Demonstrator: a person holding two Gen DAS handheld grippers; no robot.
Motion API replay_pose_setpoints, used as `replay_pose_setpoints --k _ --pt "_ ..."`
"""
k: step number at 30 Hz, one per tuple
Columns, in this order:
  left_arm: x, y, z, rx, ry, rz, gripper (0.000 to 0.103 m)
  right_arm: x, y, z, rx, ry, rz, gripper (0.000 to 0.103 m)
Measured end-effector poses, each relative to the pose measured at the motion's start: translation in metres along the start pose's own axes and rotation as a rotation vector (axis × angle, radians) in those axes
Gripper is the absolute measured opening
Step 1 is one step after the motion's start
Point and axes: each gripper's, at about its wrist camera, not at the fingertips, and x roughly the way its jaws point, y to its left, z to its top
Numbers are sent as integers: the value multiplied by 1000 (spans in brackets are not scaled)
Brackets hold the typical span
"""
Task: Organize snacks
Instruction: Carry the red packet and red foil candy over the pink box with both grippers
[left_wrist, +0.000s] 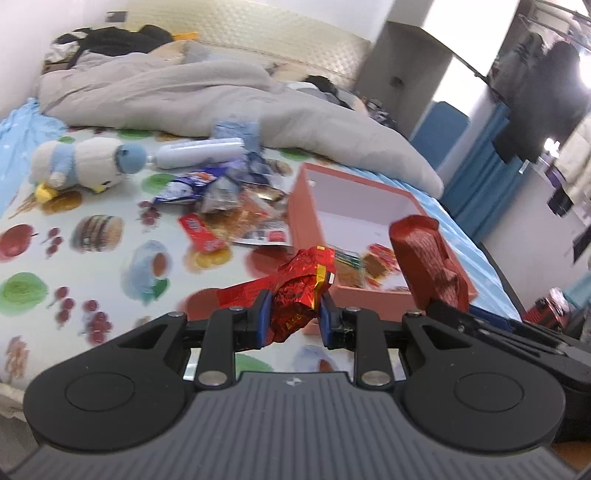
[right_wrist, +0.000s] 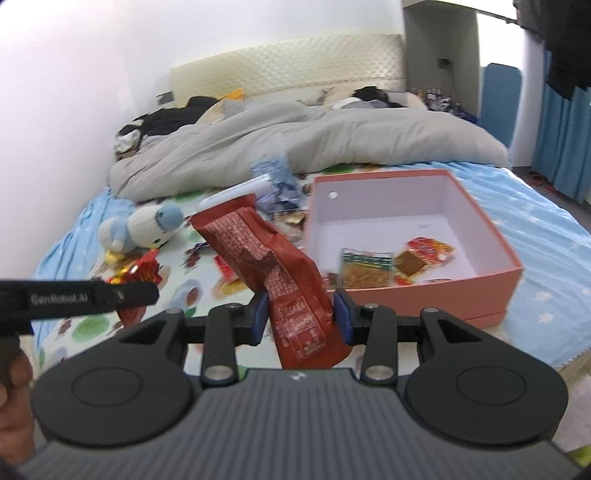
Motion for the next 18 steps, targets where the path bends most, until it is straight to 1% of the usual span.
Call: replay_pose_setpoints --k 3,6,12,16,18 --pt "10 -16 2 16 8 -36 30 0 -14 1 28 -1 -22 41" --pt "24 -30 7 19 32 -98 30 -1 -30 1 49 -1 -42 41" --pt "57 -55 17 57 78 -136 30 6 -61 5 95 19 -90 41" --pt "92 -73 32 86 104 -163 31 24 -80 13 124 19 -98 41" --pt "112 -81 42 107 117 -165 31 37 -89 20 129 19 -104 41"
